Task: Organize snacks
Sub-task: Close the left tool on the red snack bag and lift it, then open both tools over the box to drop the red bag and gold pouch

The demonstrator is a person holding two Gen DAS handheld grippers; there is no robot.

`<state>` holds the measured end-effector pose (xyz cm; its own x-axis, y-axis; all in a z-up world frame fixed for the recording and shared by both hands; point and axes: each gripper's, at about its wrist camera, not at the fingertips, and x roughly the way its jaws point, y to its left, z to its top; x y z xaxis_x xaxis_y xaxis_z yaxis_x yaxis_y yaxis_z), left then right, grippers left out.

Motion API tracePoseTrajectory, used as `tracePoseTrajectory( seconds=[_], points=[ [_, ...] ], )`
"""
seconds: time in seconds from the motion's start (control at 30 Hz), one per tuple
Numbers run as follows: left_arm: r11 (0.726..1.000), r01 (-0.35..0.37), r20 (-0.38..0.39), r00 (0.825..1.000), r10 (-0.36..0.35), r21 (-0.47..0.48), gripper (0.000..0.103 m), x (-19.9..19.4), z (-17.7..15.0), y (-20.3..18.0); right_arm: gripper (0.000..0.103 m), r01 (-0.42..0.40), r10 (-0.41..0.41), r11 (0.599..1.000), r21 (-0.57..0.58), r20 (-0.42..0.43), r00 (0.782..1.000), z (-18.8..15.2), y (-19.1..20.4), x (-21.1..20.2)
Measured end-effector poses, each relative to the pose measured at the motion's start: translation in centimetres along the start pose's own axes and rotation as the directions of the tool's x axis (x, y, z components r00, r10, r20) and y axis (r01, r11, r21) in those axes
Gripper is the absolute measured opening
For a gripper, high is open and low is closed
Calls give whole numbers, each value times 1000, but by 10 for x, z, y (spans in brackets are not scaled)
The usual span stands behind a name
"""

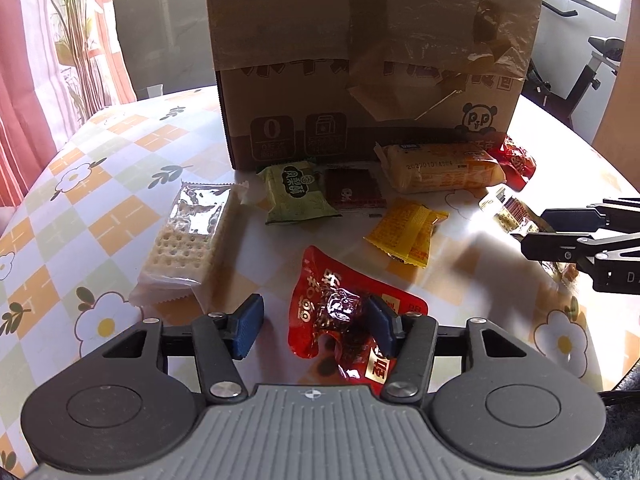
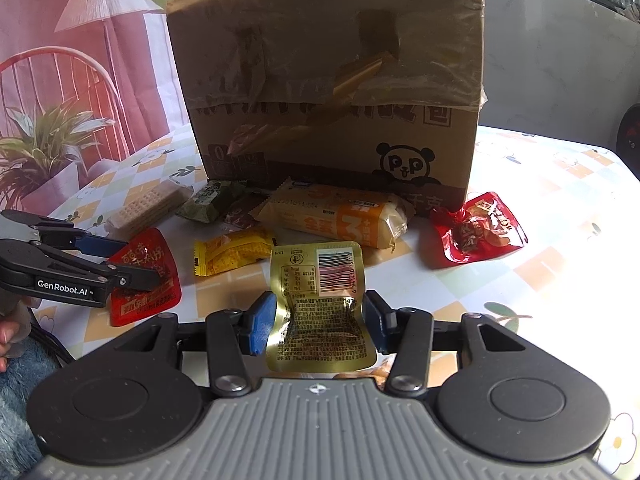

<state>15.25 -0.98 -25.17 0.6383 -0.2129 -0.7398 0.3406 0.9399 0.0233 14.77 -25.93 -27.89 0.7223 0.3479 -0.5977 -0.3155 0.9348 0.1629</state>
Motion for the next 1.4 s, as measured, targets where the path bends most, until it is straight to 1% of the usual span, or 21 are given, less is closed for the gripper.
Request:
tracePoseTrajectory(
  seconds=[0.03,0.07,0.17,0.2,0.23,0.3,0.37,0.47,0.63,0.87,0.97,1.1,1.2,1.27,1.4],
  points=[
    [1000,8,4,1000,-8,6,48,0,-1,-1,50,0,0,1000,0,-1,1000,0,0,0],
    [1000,16,8,1000,-16,12,40,-1,-1,-3,50,-1,1,1000,-1,-3,1000,0,0,0],
    [999,11,19,1000,-11,33,33,-1,-2,-6,50,-3,3,1000,-6,-6,1000,-1,1,1],
    [1000,12,22,1000,-13,28,31,-1,-2,-5,50,-3,3,1000,-5,-6,1000,-1,2,1],
    [1000,12,22,1000,-12,20,25,-2,-1,-5,50,-3,3,1000,-5,-6,1000,-1,2,1],
    [1000,-10,34,999,10,-2,22,-4,0,-1,50,-2,2,1000,-2,-4,1000,-1,1,1],
    [999,-20,60,998,21,-27,17,-8,2,4,50,4,-4,1000,5,3,1000,-1,-1,0],
    [998,-19,94,995,24,-53,15,-15,4,10,50,4,-4,1000,23,5,1000,-1,-4,0],
    [998,-11,119,993,19,-61,14,-19,6,12,50,4,-4,1000,16,5,1000,0,-3,0],
    [994,-11,167,986,28,-105,13,-31,11,22,50,39,-43,997,70,52,998,5,-13,-13],
    [992,-9,195,980,33,-123,13,-39,15,27,50,53,-57,996,67,62,996,7,-14,-18],
    [989,-5,234,971,40,-146,13,-49,22,33,50,77,-84,994,76,95,992,16,-20,-26],
    [985,3,271,962,45,-175,13,-58,29,40,50,90,-99,993,73,126,987,23,-21,-33],
    [984,-1,301,952,56,-178,13,-66,35,43,50,93,-101,994,62,153,983,29,-20,-40],
    [986,8,381,923,58,-168,13,-89,54,46,50,84,-93,995,50,219,971,45,-15,-55]
  ],
)
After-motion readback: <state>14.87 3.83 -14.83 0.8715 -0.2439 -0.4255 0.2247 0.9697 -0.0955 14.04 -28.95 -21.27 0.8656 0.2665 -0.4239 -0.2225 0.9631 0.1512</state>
